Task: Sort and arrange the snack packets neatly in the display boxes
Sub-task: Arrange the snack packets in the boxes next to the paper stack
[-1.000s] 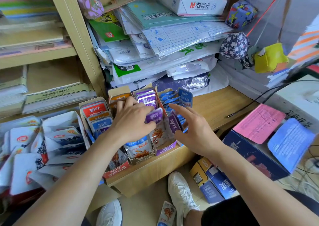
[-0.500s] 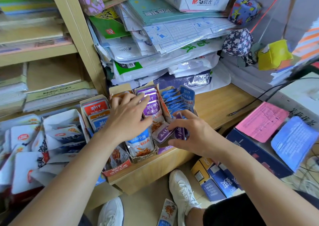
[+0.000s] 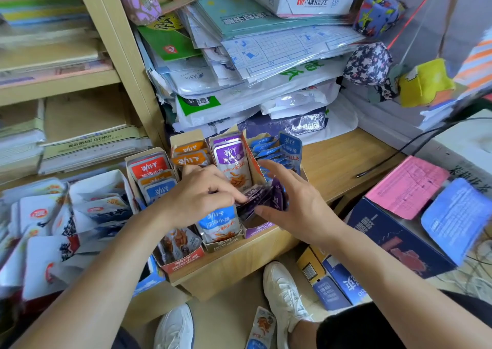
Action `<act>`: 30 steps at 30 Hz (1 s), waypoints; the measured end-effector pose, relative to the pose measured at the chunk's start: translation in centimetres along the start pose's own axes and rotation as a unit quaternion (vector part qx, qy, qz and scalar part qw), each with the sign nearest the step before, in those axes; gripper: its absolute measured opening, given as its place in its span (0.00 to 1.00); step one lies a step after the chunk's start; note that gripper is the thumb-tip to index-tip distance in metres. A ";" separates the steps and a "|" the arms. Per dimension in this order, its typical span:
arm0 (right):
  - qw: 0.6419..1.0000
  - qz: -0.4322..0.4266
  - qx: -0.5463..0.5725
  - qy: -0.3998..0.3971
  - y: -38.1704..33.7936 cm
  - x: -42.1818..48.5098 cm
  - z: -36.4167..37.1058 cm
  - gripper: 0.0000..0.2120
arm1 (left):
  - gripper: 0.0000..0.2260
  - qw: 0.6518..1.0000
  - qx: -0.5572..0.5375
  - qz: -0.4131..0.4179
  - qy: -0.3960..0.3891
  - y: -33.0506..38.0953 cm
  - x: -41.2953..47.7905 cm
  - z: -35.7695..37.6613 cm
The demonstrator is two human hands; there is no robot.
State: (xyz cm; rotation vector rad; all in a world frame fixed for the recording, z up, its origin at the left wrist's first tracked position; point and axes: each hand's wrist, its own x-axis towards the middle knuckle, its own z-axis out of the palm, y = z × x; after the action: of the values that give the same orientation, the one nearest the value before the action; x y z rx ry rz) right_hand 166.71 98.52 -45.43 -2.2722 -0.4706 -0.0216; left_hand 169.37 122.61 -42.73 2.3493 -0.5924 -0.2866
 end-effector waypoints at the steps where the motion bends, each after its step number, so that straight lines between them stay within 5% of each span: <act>1: 1.000 -0.008 -0.007 -0.008 0.0 0.1 0.1 0.31 | 0.13 1.000 -0.010 0.002 -0.005 -0.2 -0.2 -0.2; 5: 0.998 -0.029 -0.057 -0.019 0.1 0.6 0.1 0.16 | 0.15 0.998 -0.022 0.011 0.061 0.1 -1.0 -0.9; 8: 0.998 -0.025 -0.051 -0.009 0.2 1.2 0.4 0.13 | 0.19 0.990 0.039 -0.010 0.138 -0.5 -2.5 -1.7; 11: 0.999 -0.018 -0.045 0.022 0.0 2.0 1.1 0.11 | 0.23 0.984 0.117 -0.032 0.128 -1.1 -4.4 -1.1; 23: 0.980 -0.016 -0.042 0.192 0.5 -1.5 4.1 0.11 | 0.08 0.973 0.022 0.106 0.205 -1.2 -9.3 3.0; 30: 0.992 -0.001 -0.070 0.109 1.0 -4.1 3.5 0.28 | 0.04 0.963 0.080 0.150 0.209 -0.9 -10.8 4.6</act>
State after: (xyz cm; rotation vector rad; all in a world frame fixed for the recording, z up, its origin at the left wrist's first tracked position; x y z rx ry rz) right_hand 162.79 99.04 -49.19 -2.3728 -0.3645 -0.3096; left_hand 158.61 125.81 -46.25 2.3279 -0.7668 0.3993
